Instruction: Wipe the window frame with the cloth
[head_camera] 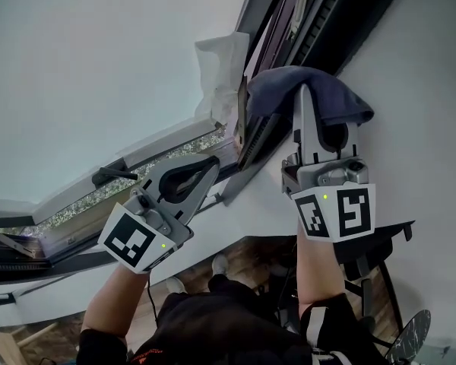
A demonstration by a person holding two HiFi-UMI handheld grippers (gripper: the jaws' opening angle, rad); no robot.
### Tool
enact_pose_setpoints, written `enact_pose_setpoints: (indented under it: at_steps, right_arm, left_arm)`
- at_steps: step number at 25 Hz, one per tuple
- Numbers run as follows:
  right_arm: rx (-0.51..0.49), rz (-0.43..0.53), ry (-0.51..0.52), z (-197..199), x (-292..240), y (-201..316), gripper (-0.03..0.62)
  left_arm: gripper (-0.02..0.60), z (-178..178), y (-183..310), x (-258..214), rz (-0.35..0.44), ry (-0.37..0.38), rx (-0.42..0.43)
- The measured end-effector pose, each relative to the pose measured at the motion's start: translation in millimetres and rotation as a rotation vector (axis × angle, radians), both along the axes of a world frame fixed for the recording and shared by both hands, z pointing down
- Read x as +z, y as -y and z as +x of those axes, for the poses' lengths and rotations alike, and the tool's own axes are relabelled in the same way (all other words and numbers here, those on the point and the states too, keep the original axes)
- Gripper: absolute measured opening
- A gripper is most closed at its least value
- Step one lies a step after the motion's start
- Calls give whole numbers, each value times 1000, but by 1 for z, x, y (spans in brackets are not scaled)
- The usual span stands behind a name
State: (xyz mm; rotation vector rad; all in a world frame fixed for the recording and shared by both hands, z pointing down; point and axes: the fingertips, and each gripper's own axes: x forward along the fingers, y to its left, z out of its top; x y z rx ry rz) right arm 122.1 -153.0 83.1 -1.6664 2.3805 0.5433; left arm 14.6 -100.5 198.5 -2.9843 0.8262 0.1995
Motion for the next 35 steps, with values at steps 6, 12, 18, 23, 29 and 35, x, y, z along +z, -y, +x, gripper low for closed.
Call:
enact_pose_setpoints:
  at_steps: [6,12,18,23,29,35]
  right_arm:
    - [-6,44,-4,-4,-21,1,38]
    - [0,50,9,-3,-24,7,38]
    - [-9,28,24,-2,-14,11,38]
    - [-12,2,32,-2,-3,10,37]
    - [-23,-46,47,2,29,16,37]
    - [-25,-101,41,2,63,16,37]
  left_arm:
    - [18,-2,6,-8,57,-9,-1]
    - [18,-3,5,-1,8,11,1]
    - [18,0,8,-2,21,20,5]
    - [18,2,6,-4,39,21,14]
    - [18,9,11,15,0,42,15]
    - [18,13,8,34,-59,53,19]
